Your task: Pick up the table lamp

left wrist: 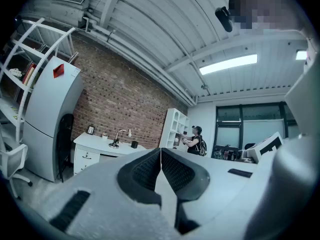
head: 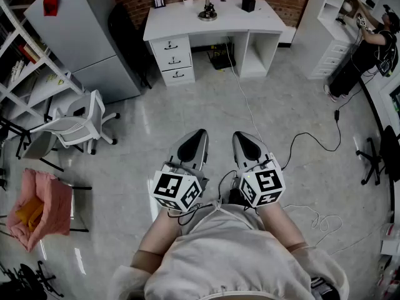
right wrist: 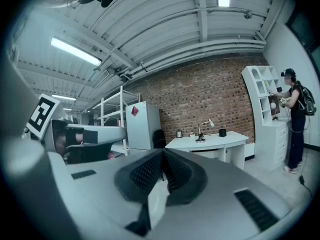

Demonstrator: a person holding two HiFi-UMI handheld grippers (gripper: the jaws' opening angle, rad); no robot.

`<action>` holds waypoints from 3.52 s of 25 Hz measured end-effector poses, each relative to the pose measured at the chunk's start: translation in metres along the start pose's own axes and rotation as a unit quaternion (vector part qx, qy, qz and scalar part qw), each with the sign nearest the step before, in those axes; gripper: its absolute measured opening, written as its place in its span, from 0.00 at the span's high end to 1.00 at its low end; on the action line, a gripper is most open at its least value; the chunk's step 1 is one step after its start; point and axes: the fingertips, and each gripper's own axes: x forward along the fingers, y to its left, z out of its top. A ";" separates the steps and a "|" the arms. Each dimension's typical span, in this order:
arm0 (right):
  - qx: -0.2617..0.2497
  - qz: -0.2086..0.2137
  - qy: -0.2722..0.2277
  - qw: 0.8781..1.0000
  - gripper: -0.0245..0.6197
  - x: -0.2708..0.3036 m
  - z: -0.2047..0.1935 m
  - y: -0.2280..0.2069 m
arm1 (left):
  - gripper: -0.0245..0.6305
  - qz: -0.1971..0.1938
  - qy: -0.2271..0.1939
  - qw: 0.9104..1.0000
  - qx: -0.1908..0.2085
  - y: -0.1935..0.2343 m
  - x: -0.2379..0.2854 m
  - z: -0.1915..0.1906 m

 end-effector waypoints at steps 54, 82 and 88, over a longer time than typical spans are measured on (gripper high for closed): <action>0.044 0.038 0.080 0.995 0.92 0.261 0.012 -0.319 | 0.93 0.124 0.041 0.990 -0.046 0.118 0.357 -0.046; 0.027 -0.050 0.106 0.993 0.92 0.648 0.054 -0.342 | 0.93 0.047 0.075 0.993 -0.078 0.471 0.579 0.022; 0.032 -0.049 0.119 0.991 0.92 0.697 0.048 -0.357 | 0.93 0.072 0.089 0.989 -0.094 0.516 0.597 0.011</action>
